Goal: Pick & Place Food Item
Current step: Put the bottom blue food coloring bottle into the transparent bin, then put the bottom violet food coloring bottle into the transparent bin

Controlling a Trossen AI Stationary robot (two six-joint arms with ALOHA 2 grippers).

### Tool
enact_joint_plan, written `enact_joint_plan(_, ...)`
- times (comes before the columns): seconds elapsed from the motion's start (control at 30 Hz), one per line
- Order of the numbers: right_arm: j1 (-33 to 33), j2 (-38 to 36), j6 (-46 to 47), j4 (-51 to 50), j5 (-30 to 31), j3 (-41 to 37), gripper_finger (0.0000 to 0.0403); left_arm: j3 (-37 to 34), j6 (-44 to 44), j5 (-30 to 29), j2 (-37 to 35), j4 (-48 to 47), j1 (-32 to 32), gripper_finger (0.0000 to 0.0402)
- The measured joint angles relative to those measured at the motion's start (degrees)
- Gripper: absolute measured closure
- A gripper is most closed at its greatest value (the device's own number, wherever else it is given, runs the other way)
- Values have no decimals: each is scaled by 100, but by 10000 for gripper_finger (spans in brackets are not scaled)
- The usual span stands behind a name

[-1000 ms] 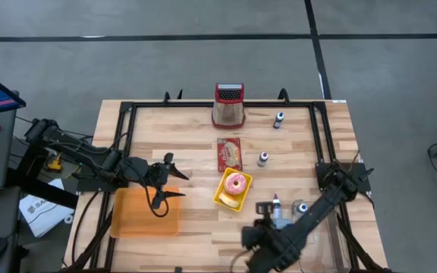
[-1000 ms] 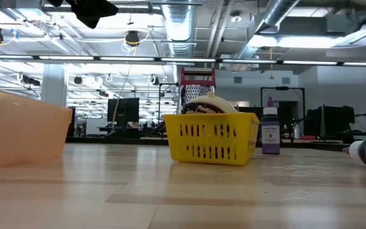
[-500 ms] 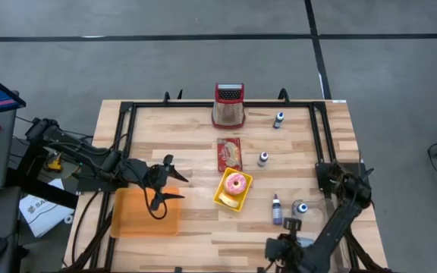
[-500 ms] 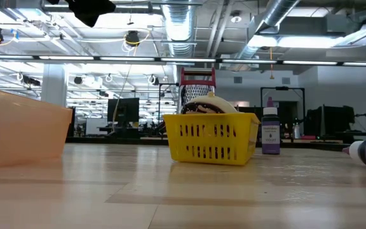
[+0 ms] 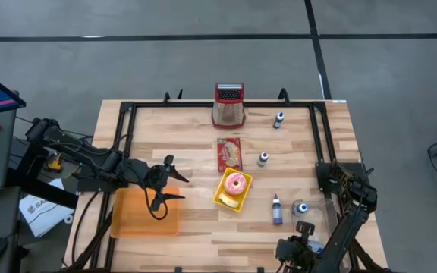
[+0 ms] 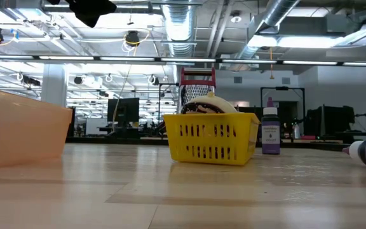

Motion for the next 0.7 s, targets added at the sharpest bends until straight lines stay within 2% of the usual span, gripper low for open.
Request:
enact_joint_plan(0.1,55,0,86,4,97,-28,382,0,1,14,0,-2,0,151)
enact_joint_plan(0.33,-19,-63,123,6,551,-24,309,0,1,14,0,-2,20,151)
enact_joint_plan(0.43,-175,-63,102,7,941,-24,285,0,1,12,0,-2,20,151)
enact_joint_plan(0.57,-709,-63,246,6,1210,-24,264,0,-11,10,0,9,17,151)
enact_joint_plan(0.7,-1464,-63,536,7,933,-24,248,0,-45,7,0,11,17,151)
